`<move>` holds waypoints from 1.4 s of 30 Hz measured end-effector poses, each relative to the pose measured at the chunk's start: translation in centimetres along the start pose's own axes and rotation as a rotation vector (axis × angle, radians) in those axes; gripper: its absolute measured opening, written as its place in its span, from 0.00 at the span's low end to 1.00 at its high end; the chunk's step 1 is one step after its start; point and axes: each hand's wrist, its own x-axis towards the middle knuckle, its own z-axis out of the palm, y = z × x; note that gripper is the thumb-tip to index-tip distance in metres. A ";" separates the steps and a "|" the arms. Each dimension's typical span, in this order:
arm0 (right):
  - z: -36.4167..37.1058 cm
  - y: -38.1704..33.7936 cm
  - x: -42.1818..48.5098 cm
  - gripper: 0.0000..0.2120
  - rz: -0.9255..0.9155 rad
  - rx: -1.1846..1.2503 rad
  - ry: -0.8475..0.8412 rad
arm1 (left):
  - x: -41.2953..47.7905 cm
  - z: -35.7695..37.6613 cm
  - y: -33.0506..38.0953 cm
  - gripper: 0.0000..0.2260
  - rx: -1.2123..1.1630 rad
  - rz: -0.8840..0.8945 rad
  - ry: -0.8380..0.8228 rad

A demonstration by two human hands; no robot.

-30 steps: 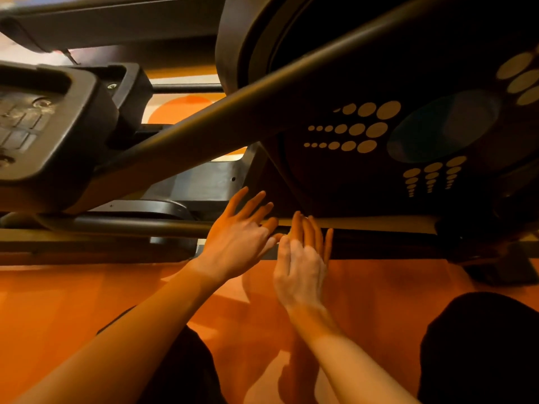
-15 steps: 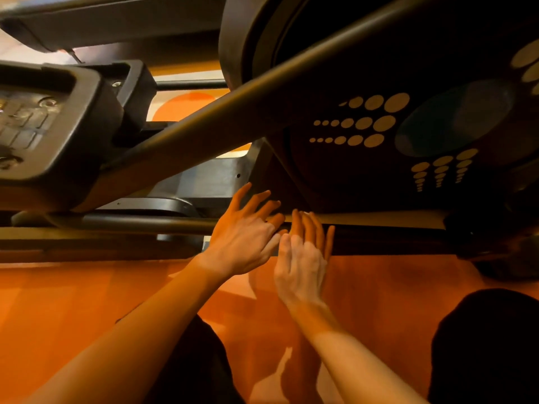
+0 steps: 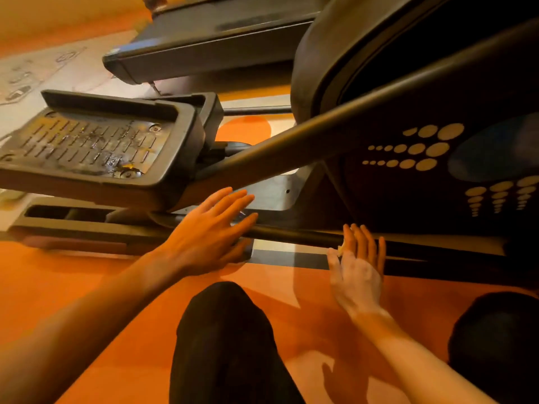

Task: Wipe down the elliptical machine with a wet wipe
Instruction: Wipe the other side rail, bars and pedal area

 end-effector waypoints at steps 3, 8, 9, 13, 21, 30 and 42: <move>-0.2 -0.6 0.0 0.41 0.027 -0.012 -0.011 | -2.0 -0.2 -4.7 0.27 0.077 -0.038 0.033; -0.1 -1.8 -0.3 0.44 0.103 0.009 0.004 | -2.5 0.7 -11.3 0.30 0.148 -0.039 -0.037; -0.1 -2.0 -0.3 0.44 0.114 0.010 0.007 | -2.5 0.9 -12.4 0.31 0.153 -0.010 -0.057; -0.2 -3.2 -0.2 0.43 0.160 -0.017 0.048 | -1.6 1.0 -15.2 0.31 0.101 0.171 -0.104; 1.4 -16.1 -0.7 0.39 -0.057 0.036 0.021 | -1.2 1.3 -15.7 0.27 -0.007 0.212 -0.066; 3.2 -28.6 -0.5 0.29 -0.327 0.220 -0.047 | -1.2 2.1 -16.2 0.28 -0.041 0.266 0.014; 1.5 -14.7 -1.4 0.41 0.115 -0.160 0.022 | -1.0 2.8 -16.2 0.29 -0.022 0.334 0.111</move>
